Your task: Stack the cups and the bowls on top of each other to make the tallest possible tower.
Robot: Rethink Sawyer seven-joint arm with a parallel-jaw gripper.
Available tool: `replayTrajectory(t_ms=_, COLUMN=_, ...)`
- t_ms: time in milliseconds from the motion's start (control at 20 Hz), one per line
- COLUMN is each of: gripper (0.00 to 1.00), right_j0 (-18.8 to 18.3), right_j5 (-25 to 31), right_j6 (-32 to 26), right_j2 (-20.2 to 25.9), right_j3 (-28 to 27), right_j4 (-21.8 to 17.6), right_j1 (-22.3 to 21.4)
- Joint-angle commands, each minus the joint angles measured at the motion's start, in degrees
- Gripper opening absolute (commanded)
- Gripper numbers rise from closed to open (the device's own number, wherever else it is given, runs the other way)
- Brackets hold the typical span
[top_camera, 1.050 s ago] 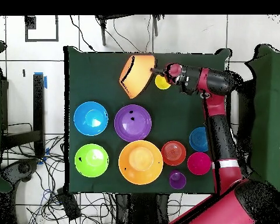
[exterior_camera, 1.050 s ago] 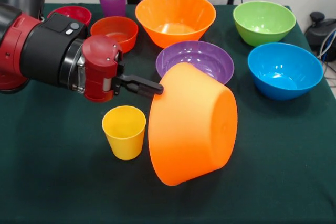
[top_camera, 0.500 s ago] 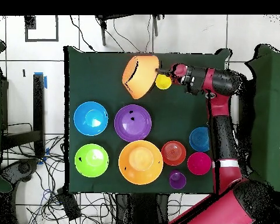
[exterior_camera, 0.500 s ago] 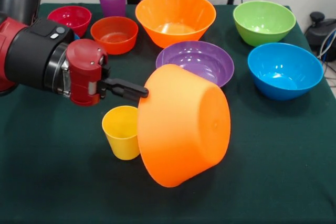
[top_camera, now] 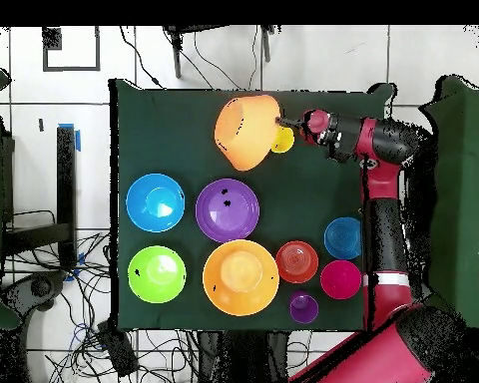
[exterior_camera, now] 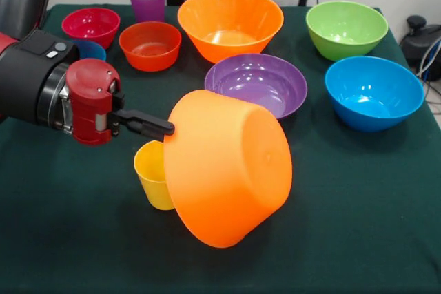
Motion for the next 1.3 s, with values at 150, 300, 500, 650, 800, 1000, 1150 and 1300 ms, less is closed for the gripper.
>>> replayTrajectory(t_ms=150, gripper=0.0, right_j0=3.6, right_j5=5.0, right_j6=-21.2, right_j2=-5.1, right_j3=-7.9, right_j4=-3.2, right_j1=3.0)
replayTrajectory(t_ms=300, gripper=1.0, right_j0=3.7, right_j5=5.4, right_j6=-20.7, right_j2=-5.0, right_j3=-8.2, right_j4=-3.0, right_j1=3.1)
replayTrajectory(t_ms=500, gripper=1.0, right_j0=3.5, right_j5=5.5, right_j6=-20.4, right_j2=-4.8, right_j3=-7.5, right_j4=-2.6, right_j1=3.4)
replayTrajectory(t_ms=650, gripper=1.0, right_j0=3.5, right_j5=5.3, right_j6=-20.7, right_j2=-4.7, right_j3=-7.4, right_j4=-2.6, right_j1=3.7)
replayTrajectory(t_ms=800, gripper=1.0, right_j0=3.6, right_j5=5.2, right_j6=-20.6, right_j2=-4.8, right_j3=-7.5, right_j4=-2.9, right_j1=3.5)
replayTrajectory(t_ms=1000, gripper=1.0, right_j0=3.2, right_j5=4.3, right_j6=-19.8, right_j2=-4.9, right_j3=-6.5, right_j4=-3.1, right_j1=3.2)
replayTrajectory(t_ms=1150, gripper=1.0, right_j0=3.2, right_j5=4.5, right_j6=-19.9, right_j2=-4.9, right_j3=-6.6, right_j4=-3.0, right_j1=3.3)
replayTrajectory(t_ms=1300, gripper=1.0, right_j0=3.9, right_j5=4.9, right_j6=-19.8, right_j2=-4.8, right_j3=-7.5, right_j4=-2.9, right_j1=3.4)
